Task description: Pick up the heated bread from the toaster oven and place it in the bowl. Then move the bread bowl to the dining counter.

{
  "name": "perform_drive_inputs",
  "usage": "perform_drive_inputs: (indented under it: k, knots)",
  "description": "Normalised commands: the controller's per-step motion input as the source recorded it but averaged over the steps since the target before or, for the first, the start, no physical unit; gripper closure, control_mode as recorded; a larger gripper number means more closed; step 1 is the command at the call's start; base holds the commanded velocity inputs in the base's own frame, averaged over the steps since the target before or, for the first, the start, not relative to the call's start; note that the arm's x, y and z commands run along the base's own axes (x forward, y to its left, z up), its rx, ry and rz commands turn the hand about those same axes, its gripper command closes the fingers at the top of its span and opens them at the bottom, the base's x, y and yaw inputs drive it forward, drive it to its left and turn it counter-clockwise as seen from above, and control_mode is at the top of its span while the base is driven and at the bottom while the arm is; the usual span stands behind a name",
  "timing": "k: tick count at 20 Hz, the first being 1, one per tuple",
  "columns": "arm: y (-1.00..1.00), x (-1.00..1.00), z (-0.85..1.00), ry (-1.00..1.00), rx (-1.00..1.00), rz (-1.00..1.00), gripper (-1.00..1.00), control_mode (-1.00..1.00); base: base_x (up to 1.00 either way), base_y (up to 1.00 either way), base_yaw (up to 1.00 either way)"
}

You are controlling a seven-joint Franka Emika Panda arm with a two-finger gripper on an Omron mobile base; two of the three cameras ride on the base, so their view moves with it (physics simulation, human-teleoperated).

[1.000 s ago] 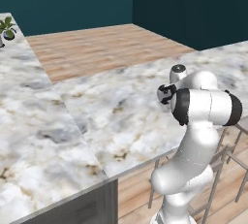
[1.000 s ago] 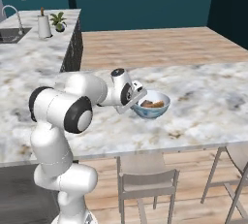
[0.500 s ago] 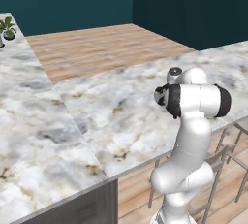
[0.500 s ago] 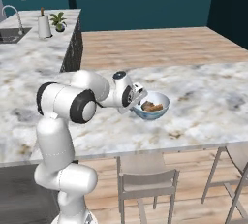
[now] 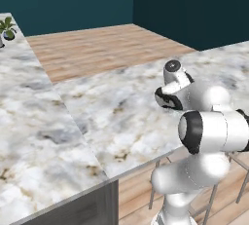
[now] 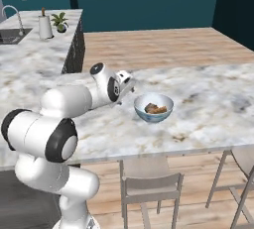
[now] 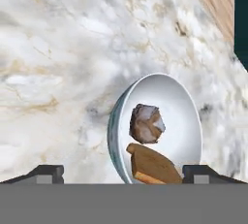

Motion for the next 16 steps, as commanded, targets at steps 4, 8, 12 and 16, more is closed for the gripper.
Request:
perform_drive_inputs:
  k: [4,8,12,16]
  knots:
    - [0.58,-1.00,1.00,-0.39,-0.14,0.00,-1.00,-1.00,0.00,0.00,0.00]
    - [0.76,-1.00,1.00,-0.50,-0.20,0.02,-1.00,-1.00,0.00,0.00,0.00]
    - [0.73,-1.00,1.00,-0.63,-0.25,0.04,-1.00,-1.00,0.00,0.00,0.00]
    - [0.69,-0.92,0.74,-0.90,-0.22,0.10,-1.00,-1.00,0.00,0.00,0.00]
